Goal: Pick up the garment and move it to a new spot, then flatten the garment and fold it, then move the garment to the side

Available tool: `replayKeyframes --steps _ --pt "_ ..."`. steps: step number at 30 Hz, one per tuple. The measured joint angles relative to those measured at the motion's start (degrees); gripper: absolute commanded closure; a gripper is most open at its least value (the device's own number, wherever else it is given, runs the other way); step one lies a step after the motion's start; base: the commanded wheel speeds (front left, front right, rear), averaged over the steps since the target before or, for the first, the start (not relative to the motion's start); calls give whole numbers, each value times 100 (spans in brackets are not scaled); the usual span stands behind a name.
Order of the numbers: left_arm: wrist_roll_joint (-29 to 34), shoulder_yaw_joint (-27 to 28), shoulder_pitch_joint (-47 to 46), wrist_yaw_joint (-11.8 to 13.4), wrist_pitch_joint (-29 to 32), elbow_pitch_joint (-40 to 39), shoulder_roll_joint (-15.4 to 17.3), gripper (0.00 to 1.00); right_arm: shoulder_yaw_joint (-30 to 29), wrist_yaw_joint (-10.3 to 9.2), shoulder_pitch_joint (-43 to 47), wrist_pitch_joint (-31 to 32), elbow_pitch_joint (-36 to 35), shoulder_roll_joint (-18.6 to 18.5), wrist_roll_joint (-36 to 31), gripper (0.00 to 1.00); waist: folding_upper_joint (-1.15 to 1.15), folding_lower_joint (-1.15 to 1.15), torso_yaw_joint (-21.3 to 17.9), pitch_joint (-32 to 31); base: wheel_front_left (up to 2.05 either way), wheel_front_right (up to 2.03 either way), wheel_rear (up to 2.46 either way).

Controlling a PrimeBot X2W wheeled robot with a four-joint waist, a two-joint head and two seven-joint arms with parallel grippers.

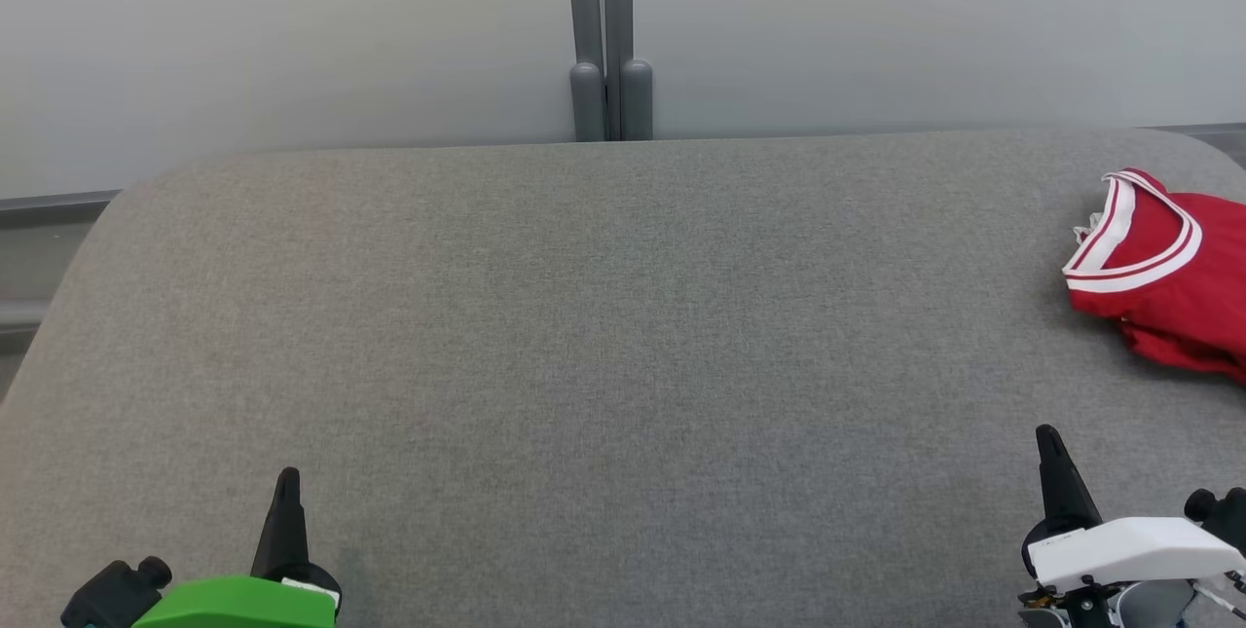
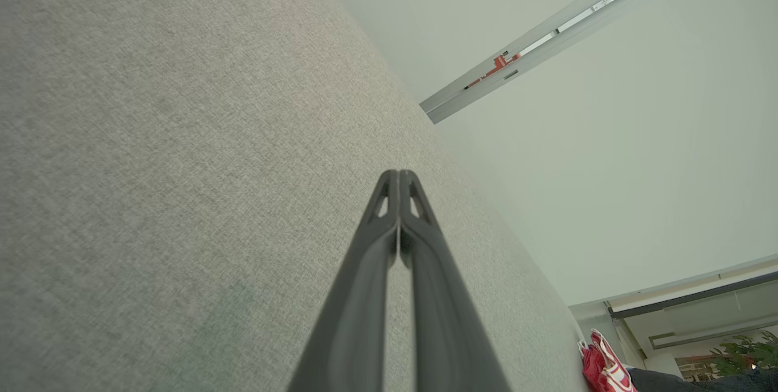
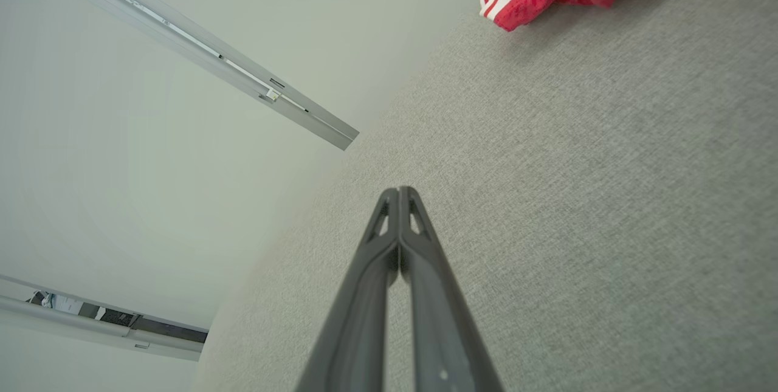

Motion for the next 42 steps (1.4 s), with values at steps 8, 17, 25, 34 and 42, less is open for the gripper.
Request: replayKeyframes --steps 8,17,25,34,42 --pt "-465 66 -107 -19 133 -26 0 100 10 0 -110 130 14 -9 587 100 0 0 -31 15 0 0 0" --pt "-995 118 -207 -26 275 -47 0 100 19 -3 -220 264 30 -15 1178 100 0 0 -65 32 0 0 0" --pt "-1456 165 -300 -38 409 -63 0 100 25 -3 -332 404 43 -23 1715 100 0 0 -99 49 0 0 0" --pt "-1875 222 -385 -43 527 -80 1 100 33 -3 -427 514 58 -27 2241 100 0 0 -135 67 0 0 0" --pt "-2223 265 -468 -45 628 -94 2 100 41 -3 -486 614 67 -32 2651 100 0 0 -165 81 0 0 0"
